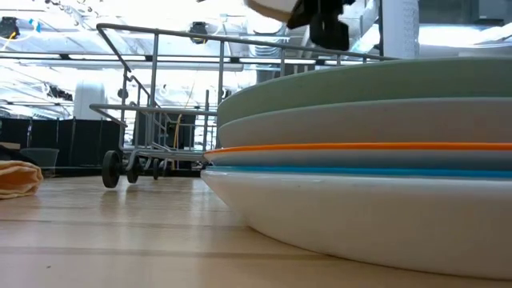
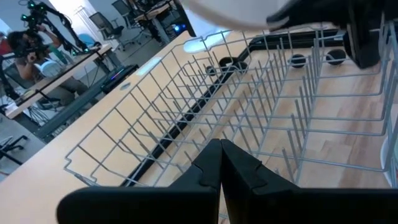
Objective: Sort dishes
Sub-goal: Put the light brown plate in the dish rack
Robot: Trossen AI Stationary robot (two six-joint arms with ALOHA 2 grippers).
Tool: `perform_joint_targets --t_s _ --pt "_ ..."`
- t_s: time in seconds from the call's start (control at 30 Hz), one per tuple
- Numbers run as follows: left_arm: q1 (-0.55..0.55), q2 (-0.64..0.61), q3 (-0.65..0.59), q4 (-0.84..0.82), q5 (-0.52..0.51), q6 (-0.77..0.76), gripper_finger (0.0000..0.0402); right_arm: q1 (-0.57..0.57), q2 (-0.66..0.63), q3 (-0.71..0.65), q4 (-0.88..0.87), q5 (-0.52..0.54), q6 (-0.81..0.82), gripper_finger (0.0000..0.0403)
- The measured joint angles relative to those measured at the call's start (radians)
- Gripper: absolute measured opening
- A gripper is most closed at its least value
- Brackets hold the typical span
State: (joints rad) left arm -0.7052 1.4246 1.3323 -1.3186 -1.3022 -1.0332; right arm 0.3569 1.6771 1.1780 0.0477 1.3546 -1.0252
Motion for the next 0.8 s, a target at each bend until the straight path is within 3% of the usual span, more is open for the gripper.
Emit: perform_joint_targets --t_s 0.33,0.8 --pt "0.0 0.0 0.0 0.0 0.001 0.0 0.0 0.029 0.029 0.11 -0.058 0.0 -0.022 0.0" --pt "0.0 0.0 0.0 0.013 0.008 -0.006 0.0 0.05 0.029 0.123 -0.063 0.0 -0.024 0.0"
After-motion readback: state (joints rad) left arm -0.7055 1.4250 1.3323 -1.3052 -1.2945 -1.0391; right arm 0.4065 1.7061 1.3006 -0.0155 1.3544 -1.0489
